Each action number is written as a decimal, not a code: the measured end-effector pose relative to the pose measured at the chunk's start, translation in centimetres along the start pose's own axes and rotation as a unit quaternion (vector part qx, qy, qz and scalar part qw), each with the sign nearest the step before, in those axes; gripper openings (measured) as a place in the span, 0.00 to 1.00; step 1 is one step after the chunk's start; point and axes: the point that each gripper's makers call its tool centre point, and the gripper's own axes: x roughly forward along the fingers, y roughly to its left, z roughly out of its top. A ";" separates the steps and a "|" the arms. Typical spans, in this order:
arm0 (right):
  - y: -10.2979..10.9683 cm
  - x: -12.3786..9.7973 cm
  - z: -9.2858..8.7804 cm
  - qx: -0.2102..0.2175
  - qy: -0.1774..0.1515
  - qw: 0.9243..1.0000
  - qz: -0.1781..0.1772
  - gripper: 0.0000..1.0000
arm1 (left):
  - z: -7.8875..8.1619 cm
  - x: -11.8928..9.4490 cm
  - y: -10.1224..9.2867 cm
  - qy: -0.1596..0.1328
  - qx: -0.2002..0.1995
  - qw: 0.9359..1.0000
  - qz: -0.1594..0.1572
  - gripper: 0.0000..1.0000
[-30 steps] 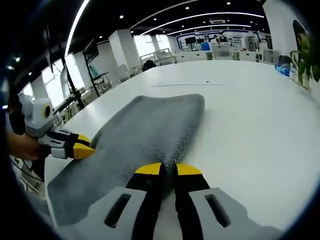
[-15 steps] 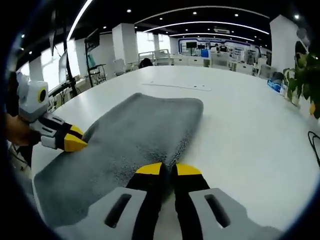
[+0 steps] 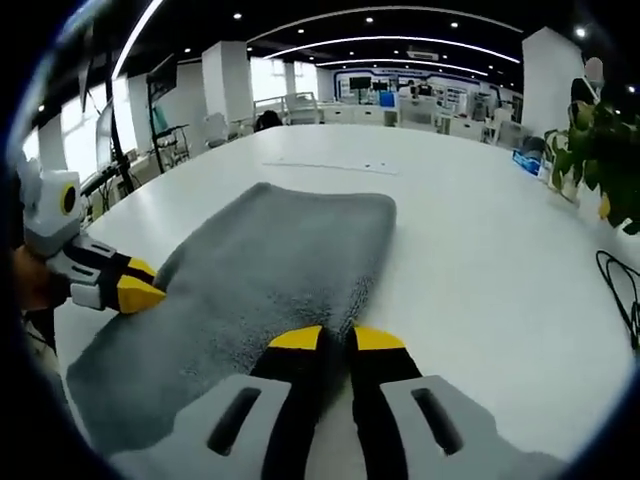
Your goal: Fold the towel on the table until its edges align and the towel forms a compact rectangular stack.
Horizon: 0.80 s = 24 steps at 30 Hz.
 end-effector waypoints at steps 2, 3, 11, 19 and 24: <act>-0.1 -0.1 0.0 0.018 0.003 1.000 0.002 0.08 | 0.1 0.0 0.0 0.004 0.002 1.000 -0.006 0.14; -0.3 -0.3 0.1 0.017 0.002 1.000 -0.001 0.10 | 0.2 -0.1 0.2 0.008 0.000 1.000 -0.007 0.16; -0.5 -2.1 0.8 0.008 -0.012 1.000 0.007 0.24 | 1.7 -1.1 0.2 0.022 0.029 0.999 -0.010 0.35; -0.6 -4.3 2.2 -0.011 -0.037 0.999 0.008 0.27 | 2.6 -3.5 -1.1 0.015 0.050 0.998 -0.016 0.38; 0.9 -5.4 2.5 -0.041 -0.047 0.997 0.045 0.32 | 2.8 -4.9 -1.8 0.024 0.084 0.996 -0.014 0.49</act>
